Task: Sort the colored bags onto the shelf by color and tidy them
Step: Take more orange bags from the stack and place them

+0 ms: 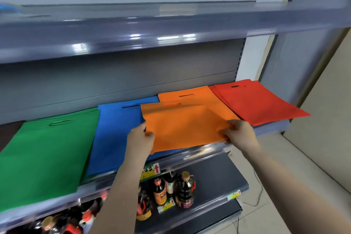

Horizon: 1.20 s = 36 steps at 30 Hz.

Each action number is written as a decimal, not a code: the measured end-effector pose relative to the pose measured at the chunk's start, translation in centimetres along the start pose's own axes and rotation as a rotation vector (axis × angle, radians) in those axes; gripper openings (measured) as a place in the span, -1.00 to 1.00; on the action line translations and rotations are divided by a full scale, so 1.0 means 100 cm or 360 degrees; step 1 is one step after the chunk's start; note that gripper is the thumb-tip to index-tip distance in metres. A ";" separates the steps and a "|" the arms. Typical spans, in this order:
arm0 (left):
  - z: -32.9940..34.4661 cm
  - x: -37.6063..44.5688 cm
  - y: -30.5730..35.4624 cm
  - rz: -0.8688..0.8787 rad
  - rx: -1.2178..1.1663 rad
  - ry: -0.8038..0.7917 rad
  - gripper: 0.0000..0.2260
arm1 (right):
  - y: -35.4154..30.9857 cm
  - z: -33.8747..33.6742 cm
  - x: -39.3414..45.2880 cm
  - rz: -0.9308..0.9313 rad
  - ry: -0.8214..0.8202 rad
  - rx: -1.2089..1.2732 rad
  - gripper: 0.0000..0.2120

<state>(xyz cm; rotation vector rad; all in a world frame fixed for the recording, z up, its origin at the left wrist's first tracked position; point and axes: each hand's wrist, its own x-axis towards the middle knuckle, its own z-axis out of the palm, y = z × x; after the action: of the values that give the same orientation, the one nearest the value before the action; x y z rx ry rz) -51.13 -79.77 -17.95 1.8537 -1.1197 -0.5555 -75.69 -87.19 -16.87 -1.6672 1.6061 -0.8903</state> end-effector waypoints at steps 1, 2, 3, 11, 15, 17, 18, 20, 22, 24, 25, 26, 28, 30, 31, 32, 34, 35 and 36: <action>0.008 0.007 0.002 -0.0020 0.0004 -0.0028 -0.70 | 0.002 -0.003 0.011 -0.0019 0.0010 -0.0043 -0.83; 0.016 0.015 0.004 -0.0035 0.0022 -0.0049 -0.78 | 0.005 -0.006 0.020 -0.0047 0.0016 -0.0086 -0.85; 0.024 0.023 0.006 -0.0046 0.0049 -0.0060 -0.84 | 0.007 -0.008 0.029 -0.0070 0.0018 -0.0137 -0.88; 0.066 0.054 0.013 -0.0126 0.0246 -0.0213 -0.86 | 0.033 -0.017 0.075 -0.0156 -0.0036 -0.0688 -0.65; 0.088 0.052 0.017 -0.0124 0.0395 -0.0220 -0.81 | 0.044 -0.029 0.088 -0.0146 -0.0092 -0.0881 -0.68; 0.096 0.046 0.021 -0.0139 0.0517 -0.0189 -0.85 | 0.050 -0.036 0.094 -0.0195 -0.0129 -0.0984 -0.74; 0.100 0.042 0.025 -0.0153 0.0613 -0.0159 -0.88 | 0.053 -0.039 0.096 -0.0232 -0.0146 -0.1034 -0.76; 0.106 0.033 0.033 -0.0186 0.0887 -0.0058 -0.86 | 0.059 -0.044 0.101 -0.0310 -0.0181 -0.1091 -0.76; 0.110 0.023 0.043 -0.0227 0.1116 0.0060 -0.77 | 0.062 -0.049 0.104 -0.0377 -0.0224 -0.1113 -0.74; 0.115 0.014 0.049 -0.0210 0.1160 0.0178 -0.69 | 0.064 -0.054 0.108 -0.0470 -0.0253 -0.1138 -0.72; 0.117 0.009 0.051 -0.0200 0.1142 0.0229 -0.66 | 0.065 -0.056 0.110 -0.0551 -0.0274 -0.1152 -0.70; 0.118 0.004 0.051 -0.0191 0.1122 0.0281 -0.63 | 0.065 -0.057 0.112 -0.0648 -0.0299 -0.1150 -0.67; 0.116 -0.008 0.054 -0.0175 0.1149 0.0393 -0.60 | 0.062 -0.055 0.116 -0.0846 -0.0382 -0.1115 -0.60; 0.110 -0.020 0.054 -0.0155 0.1247 0.0478 -0.60 | 0.054 -0.046 0.116 -0.1062 -0.0494 -0.1088 -0.57; 0.105 -0.027 0.054 -0.0157 0.1308 0.0495 -0.60 | 0.048 -0.039 0.114 -0.1172 -0.0536 -0.1066 -0.59; 0.099 -0.034 0.052 -0.0166 0.1366 0.0498 -0.60 | 0.041 -0.031 0.111 -0.1279 -0.0563 -0.1022 -0.61; 0.085 -0.047 0.047 -0.0183 0.1481 0.0500 -0.59 | 0.023 -0.013 0.101 -0.1503 -0.0614 -0.0929 -0.65; 0.076 -0.053 0.044 -0.0178 0.1565 0.0538 -0.58 | 0.013 -0.002 0.095 -0.1598 -0.0648 -0.0906 -0.66; 0.067 -0.061 0.043 -0.0199 0.1631 0.0568 -0.57 | 0.003 0.008 0.087 -0.1671 -0.0698 -0.0908 -0.67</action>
<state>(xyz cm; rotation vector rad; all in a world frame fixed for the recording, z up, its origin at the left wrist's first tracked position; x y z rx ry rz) -61.02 -78.40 -18.12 2.7472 -1.1263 0.3872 -75.02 -95.89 -17.29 -2.9455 0.6235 -0.4225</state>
